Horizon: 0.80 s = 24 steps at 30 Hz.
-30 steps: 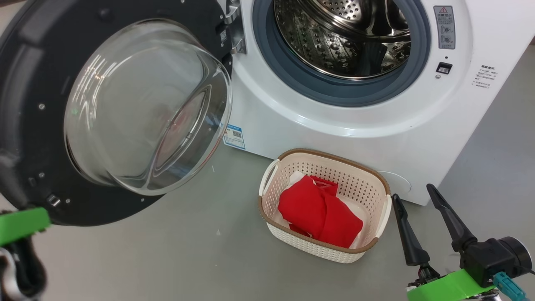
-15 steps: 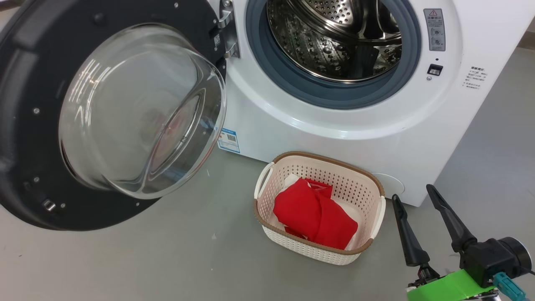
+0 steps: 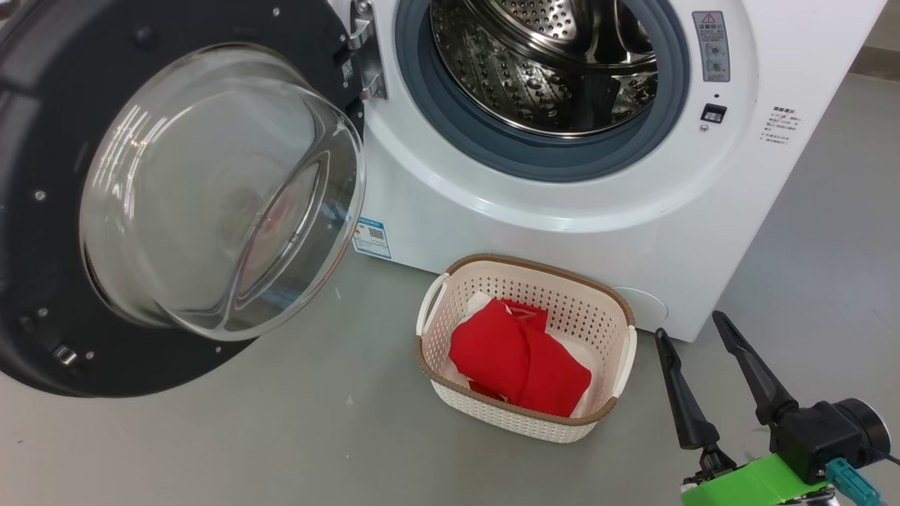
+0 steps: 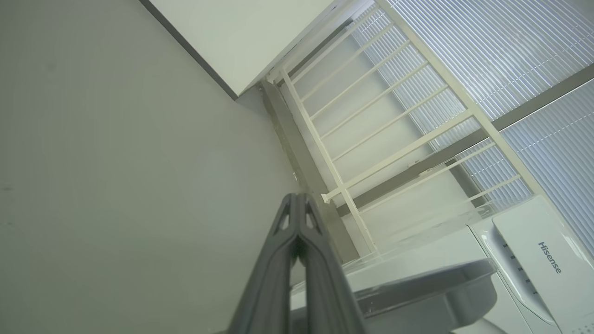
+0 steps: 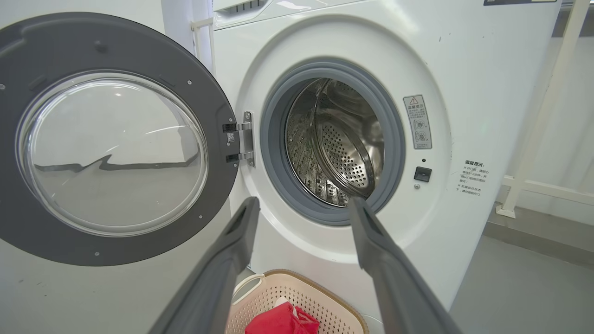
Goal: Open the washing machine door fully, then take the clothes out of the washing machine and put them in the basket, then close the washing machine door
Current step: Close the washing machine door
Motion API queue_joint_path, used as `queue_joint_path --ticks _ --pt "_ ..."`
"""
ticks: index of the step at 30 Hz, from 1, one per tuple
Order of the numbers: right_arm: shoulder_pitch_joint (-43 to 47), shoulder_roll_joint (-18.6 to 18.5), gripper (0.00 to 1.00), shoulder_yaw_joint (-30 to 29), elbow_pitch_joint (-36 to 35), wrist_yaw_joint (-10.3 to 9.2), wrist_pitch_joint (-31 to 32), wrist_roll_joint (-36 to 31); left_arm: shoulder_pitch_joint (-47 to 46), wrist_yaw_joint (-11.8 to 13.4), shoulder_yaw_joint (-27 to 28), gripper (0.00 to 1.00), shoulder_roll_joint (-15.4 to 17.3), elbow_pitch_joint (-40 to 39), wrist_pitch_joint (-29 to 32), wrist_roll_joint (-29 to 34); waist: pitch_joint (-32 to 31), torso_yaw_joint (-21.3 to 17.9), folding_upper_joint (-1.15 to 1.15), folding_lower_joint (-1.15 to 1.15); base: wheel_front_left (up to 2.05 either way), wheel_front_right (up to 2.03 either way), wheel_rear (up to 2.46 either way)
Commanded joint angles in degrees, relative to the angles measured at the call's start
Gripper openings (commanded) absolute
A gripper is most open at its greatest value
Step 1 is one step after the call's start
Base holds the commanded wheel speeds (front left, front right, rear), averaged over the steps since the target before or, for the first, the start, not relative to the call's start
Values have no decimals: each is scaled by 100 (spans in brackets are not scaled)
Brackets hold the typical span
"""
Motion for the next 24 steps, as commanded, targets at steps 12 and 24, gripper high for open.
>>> queue_joint_path --ticks 12,24 --pt "-175 -67 100 187 -179 29 10 42 -396 -54 -423 0 540 502 982 106 46 -103 0 0 0 0 0" --pt "-204 -67 100 188 -163 29 -27 70 -286 -348 -632 0 399 576 1757 -44 77 -91 0 0 0 0 0"
